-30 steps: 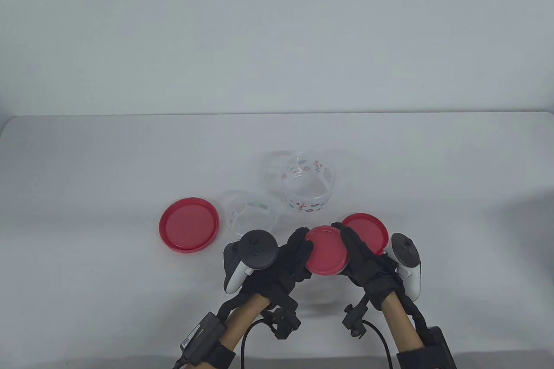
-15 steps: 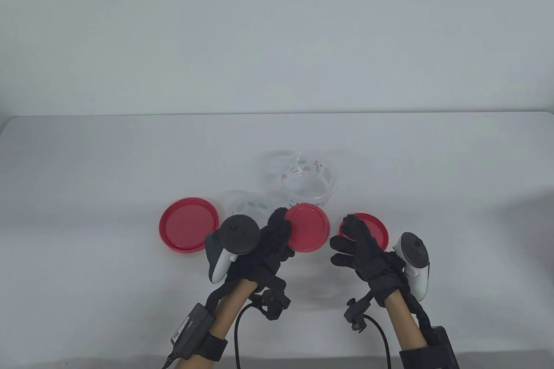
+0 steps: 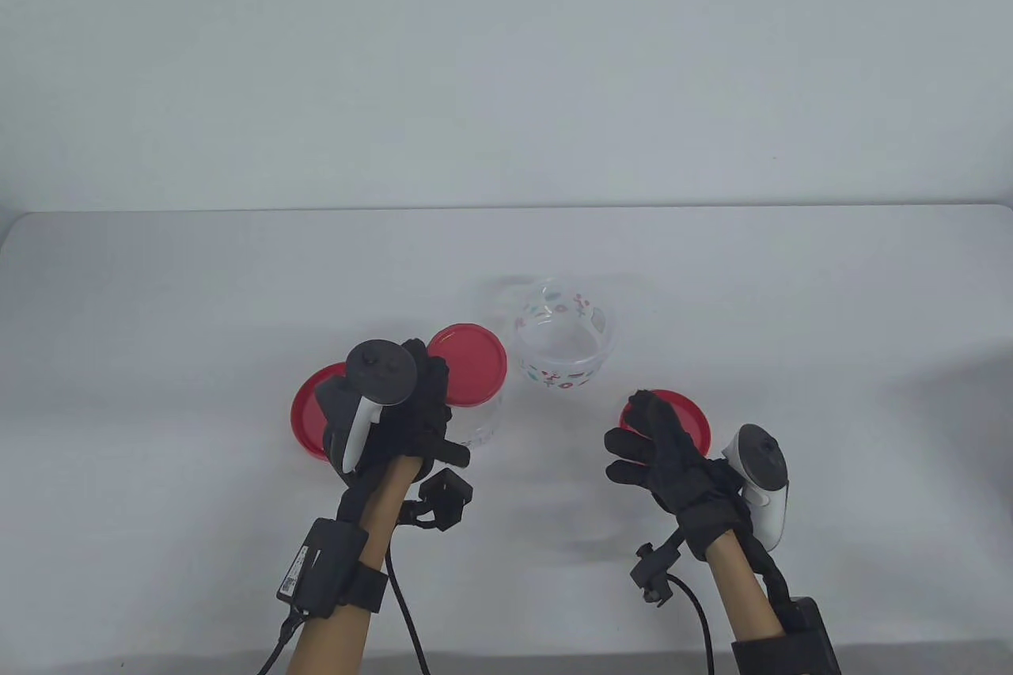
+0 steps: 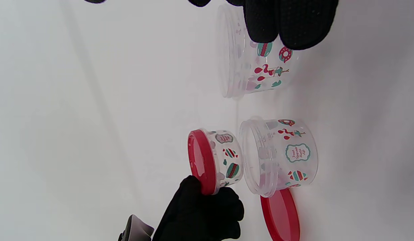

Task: Nest food storage containers

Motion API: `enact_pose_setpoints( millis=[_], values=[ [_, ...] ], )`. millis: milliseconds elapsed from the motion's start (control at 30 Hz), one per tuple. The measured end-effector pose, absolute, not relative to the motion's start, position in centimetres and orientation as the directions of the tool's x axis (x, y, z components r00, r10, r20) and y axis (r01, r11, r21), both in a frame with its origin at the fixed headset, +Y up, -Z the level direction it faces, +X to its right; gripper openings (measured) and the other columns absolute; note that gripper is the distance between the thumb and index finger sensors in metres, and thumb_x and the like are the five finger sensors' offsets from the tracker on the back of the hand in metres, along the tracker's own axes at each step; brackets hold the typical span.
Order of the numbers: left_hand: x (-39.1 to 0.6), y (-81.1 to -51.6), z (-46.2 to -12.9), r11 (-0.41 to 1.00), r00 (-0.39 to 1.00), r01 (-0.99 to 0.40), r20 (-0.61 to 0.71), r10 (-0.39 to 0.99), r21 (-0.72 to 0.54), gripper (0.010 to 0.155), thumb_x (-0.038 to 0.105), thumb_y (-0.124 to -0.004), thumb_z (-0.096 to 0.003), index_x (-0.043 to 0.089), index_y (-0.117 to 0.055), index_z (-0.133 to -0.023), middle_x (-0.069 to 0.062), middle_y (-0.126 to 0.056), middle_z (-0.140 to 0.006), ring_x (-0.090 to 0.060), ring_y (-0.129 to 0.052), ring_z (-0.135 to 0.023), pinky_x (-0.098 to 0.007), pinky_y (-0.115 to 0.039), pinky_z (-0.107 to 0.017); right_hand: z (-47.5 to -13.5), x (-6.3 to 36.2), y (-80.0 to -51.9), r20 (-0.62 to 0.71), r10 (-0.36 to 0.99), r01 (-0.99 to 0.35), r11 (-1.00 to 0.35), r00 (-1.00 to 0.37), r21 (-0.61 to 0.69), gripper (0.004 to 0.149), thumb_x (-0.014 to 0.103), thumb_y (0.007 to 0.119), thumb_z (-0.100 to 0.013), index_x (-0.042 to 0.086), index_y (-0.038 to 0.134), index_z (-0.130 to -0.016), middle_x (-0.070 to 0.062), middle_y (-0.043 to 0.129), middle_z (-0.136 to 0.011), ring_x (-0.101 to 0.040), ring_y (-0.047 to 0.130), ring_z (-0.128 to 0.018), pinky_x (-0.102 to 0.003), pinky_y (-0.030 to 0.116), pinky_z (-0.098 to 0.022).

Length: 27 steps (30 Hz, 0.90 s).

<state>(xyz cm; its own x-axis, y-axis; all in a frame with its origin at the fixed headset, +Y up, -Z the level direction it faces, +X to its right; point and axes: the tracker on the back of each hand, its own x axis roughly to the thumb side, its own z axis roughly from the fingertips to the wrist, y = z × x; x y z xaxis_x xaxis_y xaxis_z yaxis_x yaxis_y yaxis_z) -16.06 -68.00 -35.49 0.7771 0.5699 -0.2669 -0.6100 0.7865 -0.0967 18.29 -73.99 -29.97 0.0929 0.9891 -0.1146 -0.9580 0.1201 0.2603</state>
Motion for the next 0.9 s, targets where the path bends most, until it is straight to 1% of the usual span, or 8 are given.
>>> enact_pose_setpoints(
  millis=[267,467,500,600,700,767,900],
  values=[
    [-15.0,-69.4,-36.6,0.864,0.853,-0.473,-0.337,0.398,-0.175,0.064,0.046,-0.048,-0.0677,0.012,-0.031,-0.120,-0.001,-0.095,-0.071,-0.032,-0.092,-0.059,-0.036,-0.083,-0.039,-30.0,18.3,-73.9,-0.116,0.989,-0.958,0.123,0.096,0.259,0.076,0.055,0.042,-0.067,-0.001,0.020,-0.113,-0.032,0.017,-0.111,-0.052,0.048,-0.093,-0.060,0.059,-0.059],
    [-14.2,-70.0,-36.9,0.903,0.885,-0.379,-0.364,0.290,-0.203,0.064,0.048,-0.048,-0.0678,0.014,-0.032,-0.120,0.003,-0.093,-0.063,-0.029,-0.093,-0.054,-0.034,-0.083,-0.036,-30.0,18.3,-74.0,-0.116,0.989,-0.956,0.122,0.094,0.266,0.076,0.055,0.042,-0.067,-0.001,0.021,-0.113,-0.033,0.017,-0.110,-0.052,0.048,-0.093,-0.060,0.059,-0.059],
    [-14.0,-70.1,-37.0,0.916,0.895,-0.344,-0.367,0.253,-0.207,0.064,0.048,-0.048,-0.0677,0.015,-0.032,-0.120,0.006,-0.093,-0.061,-0.028,-0.093,-0.052,-0.033,-0.083,-0.034,-30.0,18.3,-74.0,-0.117,0.989,-0.956,0.122,0.094,0.267,0.076,0.055,0.042,-0.067,-0.001,0.021,-0.113,-0.032,0.017,-0.111,-0.052,0.048,-0.093,-0.060,0.059,-0.059],
    [-13.5,-70.1,-37.1,0.943,0.916,-0.228,-0.382,0.124,-0.243,0.068,0.053,-0.051,-0.0663,0.014,-0.035,-0.120,0.009,-0.093,-0.058,-0.027,-0.094,-0.049,-0.032,-0.084,-0.031,-30.0,18.2,-74.0,-0.118,0.989,-0.956,0.122,0.093,0.268,0.075,0.055,0.042,-0.067,-0.001,0.021,-0.113,-0.033,0.017,-0.110,-0.052,0.048,-0.093,-0.060,0.058,-0.059],
    [-13.1,-70.4,-37.3,0.952,0.919,-0.122,-0.395,0.000,-0.282,0.071,0.056,-0.052,-0.0649,0.015,-0.036,-0.120,0.008,-0.094,-0.059,-0.027,-0.095,-0.049,-0.032,-0.084,-0.031,-30.0,18.2,-74.0,-0.119,0.988,-0.955,0.123,0.094,0.268,0.075,0.054,0.042,-0.067,-0.001,0.021,-0.113,-0.033,0.018,-0.110,-0.052,0.049,-0.093,-0.060,0.058,-0.059],
    [-13.1,-70.7,-37.4,0.948,0.918,-0.114,-0.397,-0.014,-0.297,0.070,0.055,-0.052,-0.0649,0.015,-0.036,-0.120,0.008,-0.095,-0.060,-0.027,-0.095,-0.050,-0.032,-0.084,-0.032,-30.0,18.2,-74.0,-0.119,0.989,-0.955,0.123,0.093,0.269,0.075,0.054,0.042,-0.067,-0.001,0.021,-0.113,-0.033,0.018,-0.110,-0.052,0.049,-0.093,-0.060,0.058,-0.059],
    [-13.3,-71.6,-37.7,0.933,0.909,-0.142,-0.418,-0.009,-0.331,0.069,0.054,-0.052,-0.0654,0.015,-0.036,-0.120,0.008,-0.095,-0.060,-0.027,-0.095,-0.050,-0.032,-0.084,-0.032,-30.0,18.2,-74.0,-0.120,0.988,-0.955,0.122,0.093,0.270,0.075,0.054,0.042,-0.067,-0.001,0.021,-0.113,-0.033,0.018,-0.110,-0.052,0.049,-0.093,-0.060,0.058,-0.059]
  ],
)
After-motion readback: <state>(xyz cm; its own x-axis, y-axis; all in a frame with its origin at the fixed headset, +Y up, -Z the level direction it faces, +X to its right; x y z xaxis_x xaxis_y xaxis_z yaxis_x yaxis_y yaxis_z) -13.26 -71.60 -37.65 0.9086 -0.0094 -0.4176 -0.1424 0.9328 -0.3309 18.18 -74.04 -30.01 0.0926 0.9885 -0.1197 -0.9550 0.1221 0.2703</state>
